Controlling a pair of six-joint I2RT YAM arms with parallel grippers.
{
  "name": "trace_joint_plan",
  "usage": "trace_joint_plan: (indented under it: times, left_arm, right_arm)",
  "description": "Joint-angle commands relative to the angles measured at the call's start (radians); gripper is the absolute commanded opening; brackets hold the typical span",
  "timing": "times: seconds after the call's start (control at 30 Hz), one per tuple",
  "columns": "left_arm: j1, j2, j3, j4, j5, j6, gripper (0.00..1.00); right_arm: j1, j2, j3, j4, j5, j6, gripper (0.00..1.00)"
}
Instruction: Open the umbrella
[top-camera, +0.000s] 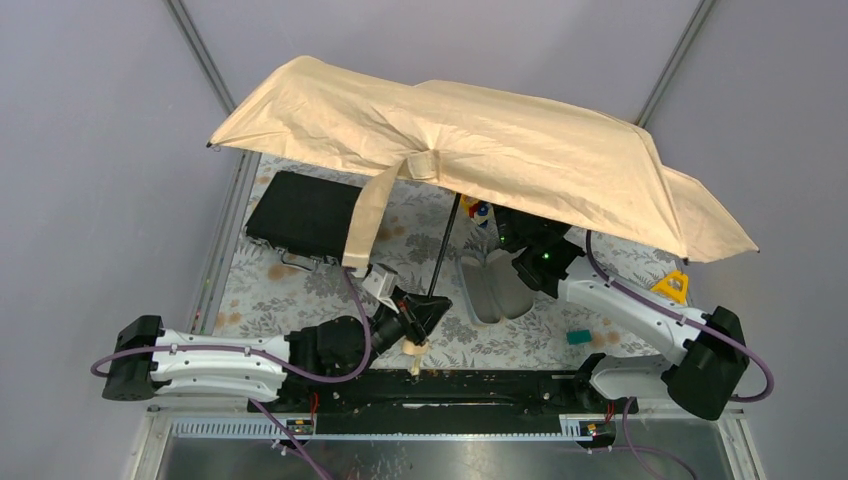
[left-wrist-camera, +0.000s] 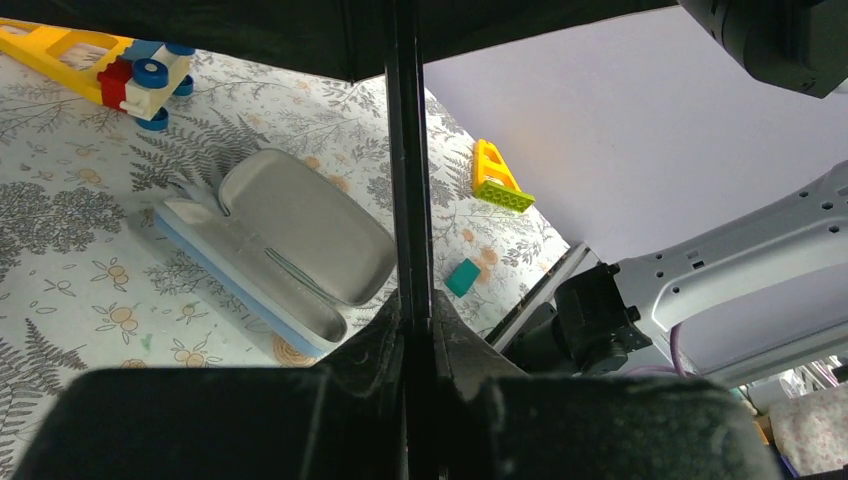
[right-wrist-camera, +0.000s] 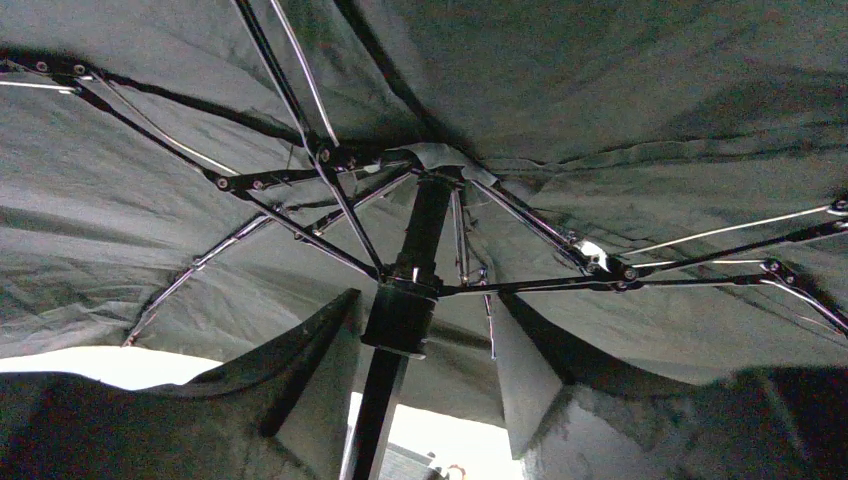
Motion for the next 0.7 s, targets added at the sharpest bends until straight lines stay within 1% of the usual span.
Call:
trace_joint_plan:
  times: [0.0,0.23,0.33,0.43,0.6,0.67]
  left_arm:
    - [-0.005,0.003,0.069,0.064,0.038,0.042,0.00]
    - [0.004,0.008,0.095,0.041,0.001,0.043,0.00]
    - [0.013,0.017,0.120,0.004,-0.015,0.038,0.00]
    - [0.018,0.020,0.130,-0.005,-0.027,0.038,0.00]
    - [0.028,0.028,0.131,0.020,-0.027,0.042,0.00]
    - [0.028,0.031,0.125,0.037,-0.016,0.050,0.00]
  right_arm:
    - [-0.008,-0.072,-0.035,0.125,0.070,0.039,0.60]
    - [0.023,-0.128,-0.109,0.085,0.040,0.112,0.82]
    - [0.046,-0.165,-0.117,-0.003,0.010,0.138,0.88]
    - [0.064,-0.203,-0.139,-0.083,-0.019,0.182,0.91]
    - [0.106,-0.256,-0.213,-0.165,0.006,0.257,0.92]
    - [0.111,-0.271,-0.244,-0.182,-0.016,0.303,0.92]
